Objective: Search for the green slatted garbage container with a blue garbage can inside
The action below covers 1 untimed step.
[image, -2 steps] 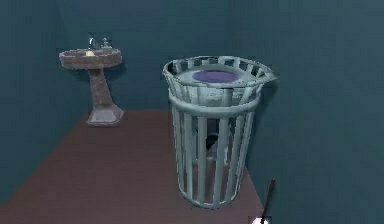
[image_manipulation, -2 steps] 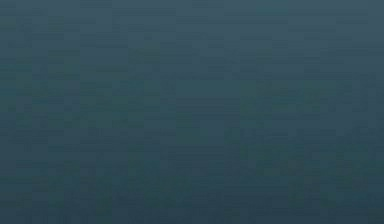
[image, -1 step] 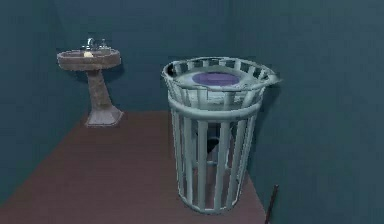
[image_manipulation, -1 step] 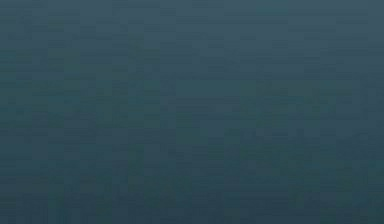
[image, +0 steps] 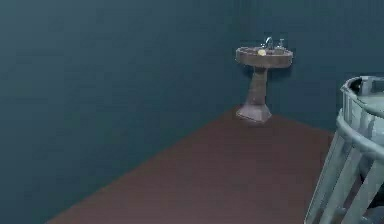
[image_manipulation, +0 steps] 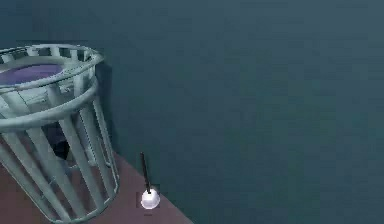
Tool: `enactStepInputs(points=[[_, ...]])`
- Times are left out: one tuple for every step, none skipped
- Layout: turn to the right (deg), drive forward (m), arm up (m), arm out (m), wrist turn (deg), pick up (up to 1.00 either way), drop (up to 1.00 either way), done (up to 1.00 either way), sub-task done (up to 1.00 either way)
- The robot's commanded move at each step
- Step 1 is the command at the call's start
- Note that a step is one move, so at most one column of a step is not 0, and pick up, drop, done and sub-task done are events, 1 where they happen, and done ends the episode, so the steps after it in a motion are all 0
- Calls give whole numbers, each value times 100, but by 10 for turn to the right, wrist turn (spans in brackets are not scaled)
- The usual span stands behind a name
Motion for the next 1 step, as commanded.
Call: enactStepInputs(points=[[-450, 0, 0, 0, 0, 0, 0, 0, 0]])
